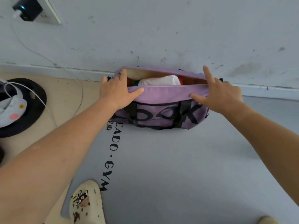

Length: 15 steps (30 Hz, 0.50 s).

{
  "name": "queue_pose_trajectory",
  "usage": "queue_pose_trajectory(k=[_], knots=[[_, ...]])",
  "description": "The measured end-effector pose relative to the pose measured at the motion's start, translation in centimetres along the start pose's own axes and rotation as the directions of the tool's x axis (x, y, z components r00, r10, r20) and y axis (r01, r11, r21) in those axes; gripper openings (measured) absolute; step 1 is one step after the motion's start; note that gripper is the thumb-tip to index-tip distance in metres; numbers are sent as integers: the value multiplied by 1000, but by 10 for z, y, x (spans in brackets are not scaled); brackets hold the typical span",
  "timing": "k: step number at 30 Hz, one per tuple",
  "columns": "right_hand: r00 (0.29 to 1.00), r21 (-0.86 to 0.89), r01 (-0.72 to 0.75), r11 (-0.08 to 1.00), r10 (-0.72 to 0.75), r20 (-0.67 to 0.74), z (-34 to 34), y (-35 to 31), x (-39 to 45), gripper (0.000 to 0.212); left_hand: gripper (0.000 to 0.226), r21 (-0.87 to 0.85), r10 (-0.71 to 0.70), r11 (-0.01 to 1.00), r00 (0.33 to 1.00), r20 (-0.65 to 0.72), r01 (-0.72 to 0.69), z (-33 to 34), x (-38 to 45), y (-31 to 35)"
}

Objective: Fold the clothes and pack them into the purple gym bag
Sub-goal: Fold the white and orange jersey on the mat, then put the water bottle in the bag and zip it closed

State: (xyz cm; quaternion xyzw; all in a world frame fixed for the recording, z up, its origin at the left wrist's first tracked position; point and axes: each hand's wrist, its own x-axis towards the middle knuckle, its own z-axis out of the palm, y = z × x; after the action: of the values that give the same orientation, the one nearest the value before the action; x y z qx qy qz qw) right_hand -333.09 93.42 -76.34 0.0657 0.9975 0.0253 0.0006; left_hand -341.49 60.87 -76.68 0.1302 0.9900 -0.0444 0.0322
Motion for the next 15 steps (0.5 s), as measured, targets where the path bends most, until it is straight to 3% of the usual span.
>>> queue_pose_trajectory(k=[6, 11, 15], knots=[[992, -107, 106, 989, -113, -64, -46, 14, -55, 88, 107, 17, 11, 1000, 999, -46, -10, -39, -47, -4], [988, -120, 70, 990, -86, -132, -92, 27, -121, 71, 107, 28, 42, 999, 996, -76, -40, -81, -109, 9], [997, -97, 26, 995, -32, -67, -110, 36, -182, 63, 108, 5, 66, 998, 998, -2, -66, -97, -169, 30]])
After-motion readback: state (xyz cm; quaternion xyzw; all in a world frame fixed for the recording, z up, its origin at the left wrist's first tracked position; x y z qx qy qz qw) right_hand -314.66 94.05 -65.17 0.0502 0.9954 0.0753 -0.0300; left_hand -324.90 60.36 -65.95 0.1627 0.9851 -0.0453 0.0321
